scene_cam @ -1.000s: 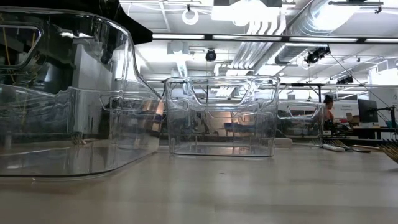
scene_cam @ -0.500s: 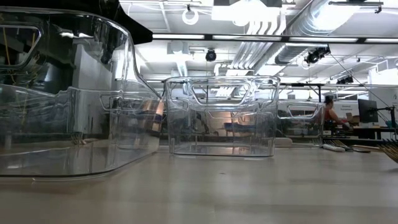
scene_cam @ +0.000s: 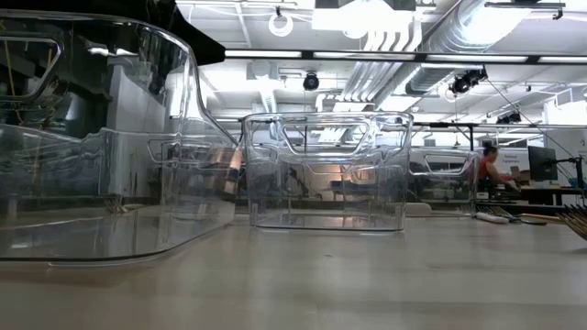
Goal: Sort silverware by color (type)
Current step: Put the white fork into the top right transparent bin
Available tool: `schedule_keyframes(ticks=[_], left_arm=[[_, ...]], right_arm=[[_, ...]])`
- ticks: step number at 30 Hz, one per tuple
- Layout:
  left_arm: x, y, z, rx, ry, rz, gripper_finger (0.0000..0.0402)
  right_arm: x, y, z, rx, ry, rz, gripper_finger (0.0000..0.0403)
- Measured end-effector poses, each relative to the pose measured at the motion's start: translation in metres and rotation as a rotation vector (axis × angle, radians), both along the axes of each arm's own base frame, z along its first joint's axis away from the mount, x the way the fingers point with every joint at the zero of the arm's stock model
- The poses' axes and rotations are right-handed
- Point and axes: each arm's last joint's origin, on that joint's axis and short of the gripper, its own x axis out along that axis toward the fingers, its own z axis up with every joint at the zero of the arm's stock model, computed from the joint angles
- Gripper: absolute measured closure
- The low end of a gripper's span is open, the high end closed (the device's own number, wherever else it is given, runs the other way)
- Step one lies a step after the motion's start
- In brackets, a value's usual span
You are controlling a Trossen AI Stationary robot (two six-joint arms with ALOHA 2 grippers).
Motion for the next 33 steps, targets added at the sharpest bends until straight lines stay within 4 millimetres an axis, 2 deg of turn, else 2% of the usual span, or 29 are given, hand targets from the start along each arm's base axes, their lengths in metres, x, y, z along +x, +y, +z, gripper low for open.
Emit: schedule_keyframes(ticks=[6,10,15,26,33], left_arm=[[0.000,0.000,0.000,0.000,0.000,0.000,0.0346],[0.000,0.000,0.000,0.000,0.000,0.000,0.0346],[0.000,0.000,0.000,0.000,0.001,0.000,0.0346],[0.000,0.000,-0.001,0.000,0.006,0.000,0.0346],[0.000,0.000,-0.001,0.000,0.008,0.000,0.0346]], right_arm=[[-0.002,0.002,-0.010,-0.058,0.038,0.056,0.0270],[-0.003,0.002,-0.018,-0.079,0.052,0.067,0.0231],[-0.006,0.000,-0.025,-0.077,0.099,0.081,0.0226],[-0.008,0.001,-0.026,-0.065,0.108,0.085,0.0231],[-0.011,-0.003,-0.044,0.010,0.083,0.063,0.0231]])
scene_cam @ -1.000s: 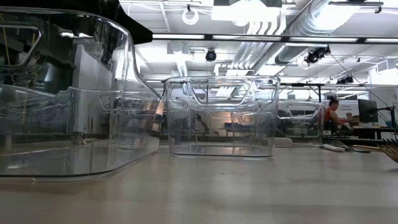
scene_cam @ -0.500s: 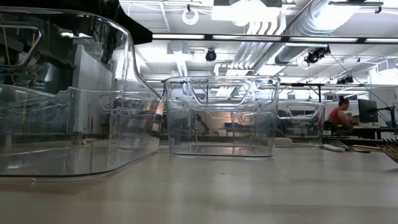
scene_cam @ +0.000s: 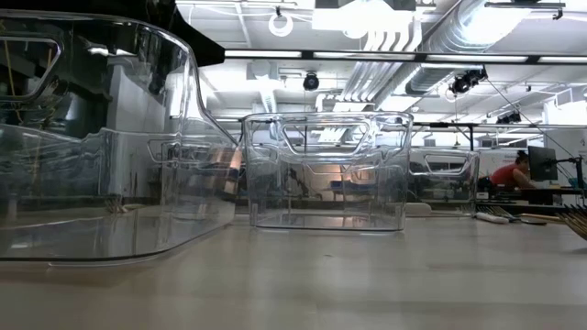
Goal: Sort silverware by color (type)
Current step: Put the white fork into the top right transparent bin
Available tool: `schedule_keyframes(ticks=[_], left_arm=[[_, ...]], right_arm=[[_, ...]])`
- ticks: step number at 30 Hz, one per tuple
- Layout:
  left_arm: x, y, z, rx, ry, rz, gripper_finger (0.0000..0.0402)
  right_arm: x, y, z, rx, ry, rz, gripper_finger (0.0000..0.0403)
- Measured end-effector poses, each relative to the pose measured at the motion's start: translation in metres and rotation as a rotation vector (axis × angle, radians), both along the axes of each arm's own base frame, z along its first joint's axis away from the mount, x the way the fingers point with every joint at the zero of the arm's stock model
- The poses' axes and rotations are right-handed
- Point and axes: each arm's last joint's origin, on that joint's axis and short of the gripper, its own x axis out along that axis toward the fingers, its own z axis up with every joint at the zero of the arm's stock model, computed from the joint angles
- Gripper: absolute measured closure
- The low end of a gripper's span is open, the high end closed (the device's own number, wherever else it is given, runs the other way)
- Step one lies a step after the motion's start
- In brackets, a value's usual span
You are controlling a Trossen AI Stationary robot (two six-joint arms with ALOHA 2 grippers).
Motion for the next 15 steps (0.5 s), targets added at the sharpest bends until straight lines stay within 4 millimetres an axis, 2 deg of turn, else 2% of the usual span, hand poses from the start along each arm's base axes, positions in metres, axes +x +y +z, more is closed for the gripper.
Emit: schedule_keyframes(ticks=[8,15], left_arm=[[0.0000,0.0000,0.0000,0.000,0.000,0.000,0.0346],[0.0000,0.0000,0.0000,0.000,0.000,0.000,0.0346]], right_arm=[[-0.0030,-0.0037,-0.0058,0.000,0.022,-0.016,0.0242],[-0.0057,-0.0068,-0.0068,-0.029,0.055,-0.020,0.0321]])
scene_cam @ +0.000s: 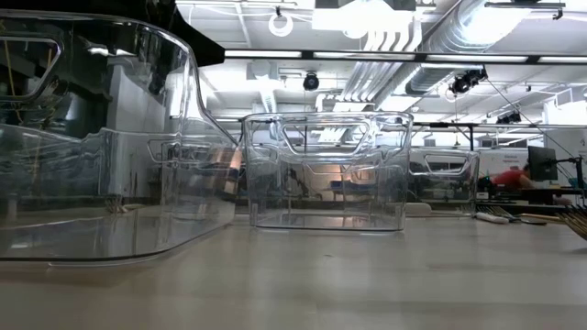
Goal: Sort silverware by color (type)
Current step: Put the white fork into the top right transparent bin
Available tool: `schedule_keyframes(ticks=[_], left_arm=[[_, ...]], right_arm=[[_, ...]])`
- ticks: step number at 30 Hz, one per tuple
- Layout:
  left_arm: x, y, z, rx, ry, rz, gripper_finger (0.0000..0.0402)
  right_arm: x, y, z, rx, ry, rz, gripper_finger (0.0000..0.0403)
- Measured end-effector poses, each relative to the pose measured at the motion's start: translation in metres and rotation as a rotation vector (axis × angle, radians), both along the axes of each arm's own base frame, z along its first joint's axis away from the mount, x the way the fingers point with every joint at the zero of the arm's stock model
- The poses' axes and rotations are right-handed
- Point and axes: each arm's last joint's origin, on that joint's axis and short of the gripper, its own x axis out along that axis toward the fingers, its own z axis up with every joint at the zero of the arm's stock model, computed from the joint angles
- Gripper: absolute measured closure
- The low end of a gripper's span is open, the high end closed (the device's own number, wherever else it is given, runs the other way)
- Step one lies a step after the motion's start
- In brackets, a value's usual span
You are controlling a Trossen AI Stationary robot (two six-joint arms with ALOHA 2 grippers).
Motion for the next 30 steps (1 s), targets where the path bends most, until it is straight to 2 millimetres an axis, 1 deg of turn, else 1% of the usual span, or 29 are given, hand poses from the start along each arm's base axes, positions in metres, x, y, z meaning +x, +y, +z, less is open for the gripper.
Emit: schedule_keyframes(ticks=[3,5,11,16,20,30], left_arm=[[0.0000,0.0000,0.0000,0.000,0.000,0.000,0.0346],[0.0000,0.0000,0.0000,0.000,0.000,0.000,0.0346],[0.0000,0.0000,0.0000,0.000,0.000,0.000,0.0346],[0.0000,0.0000,0.0000,0.000,0.000,0.000,0.0346],[0.0000,0.0000,0.0000,-0.001,0.000,0.000,0.0346],[0.0000,0.0000,0.0000,-0.001,0.000,0.000,0.0346]], right_arm=[[-0.0003,-0.0002,-0.0001,-0.002,0.002,0.001,0.0361],[-0.0003,-0.0003,-0.0001,-0.003,0.002,0.006,0.0373],[-0.0005,-0.0005,-0.0005,-0.005,0.003,0.007,0.0373],[-0.0006,-0.0006,-0.0007,-0.006,0.004,0.008,0.0363],[-0.0006,-0.0007,-0.0008,-0.007,0.004,0.008,0.0371],[-0.0007,-0.0008,-0.0009,-0.007,0.004,0.008,0.0371]])
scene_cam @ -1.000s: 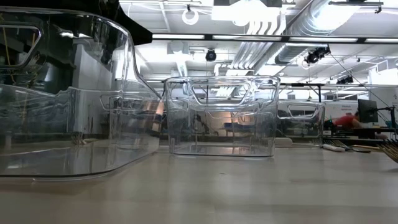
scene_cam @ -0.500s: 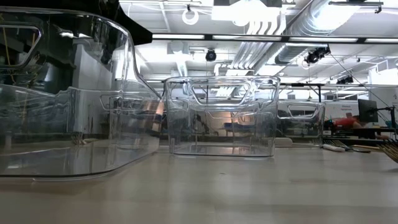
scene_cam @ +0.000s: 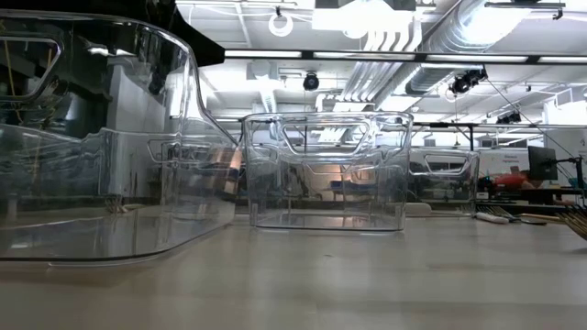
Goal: Sort silverware by color (type)
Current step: Put the white fork into the top right transparent bin
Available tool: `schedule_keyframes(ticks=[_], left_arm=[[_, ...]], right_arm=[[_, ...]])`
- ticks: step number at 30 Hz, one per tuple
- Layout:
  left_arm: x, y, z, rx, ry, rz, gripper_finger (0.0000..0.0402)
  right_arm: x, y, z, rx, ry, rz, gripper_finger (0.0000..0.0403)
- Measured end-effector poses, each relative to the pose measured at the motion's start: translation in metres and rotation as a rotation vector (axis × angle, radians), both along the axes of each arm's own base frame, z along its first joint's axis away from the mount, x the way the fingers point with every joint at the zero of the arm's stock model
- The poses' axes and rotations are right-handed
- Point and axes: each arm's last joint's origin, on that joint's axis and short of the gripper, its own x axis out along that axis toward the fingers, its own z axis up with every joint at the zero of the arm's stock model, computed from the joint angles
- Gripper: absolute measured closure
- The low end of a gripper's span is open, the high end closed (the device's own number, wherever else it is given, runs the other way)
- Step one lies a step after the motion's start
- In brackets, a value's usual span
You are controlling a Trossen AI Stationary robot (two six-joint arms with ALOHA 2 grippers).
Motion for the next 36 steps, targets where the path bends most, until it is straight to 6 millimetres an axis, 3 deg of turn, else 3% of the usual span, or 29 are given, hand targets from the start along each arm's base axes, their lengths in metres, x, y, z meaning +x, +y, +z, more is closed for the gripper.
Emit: schedule_keyframes(ticks=[10,17,23,36], left_arm=[[0.000,0.000,0.000,0.000,0.000,0.000,0.0346],[0.000,0.000,0.000,0.000,0.000,-0.001,0.0346],[0.000,0.000,0.000,0.001,0.004,0.000,0.0346],[0.000,0.000,0.000,0.001,0.005,-0.001,0.0346]], right_arm=[[-0.001,-0.001,0.002,0.002,-0.003,-0.003,0.0371],[-0.005,-0.009,0.014,-0.031,-0.058,-0.011,0.0373],[-0.006,-0.012,0.025,-0.020,-0.106,-0.016,0.0401],[-0.003,-0.011,0.034,0.023,-0.174,0.010,0.0386]])
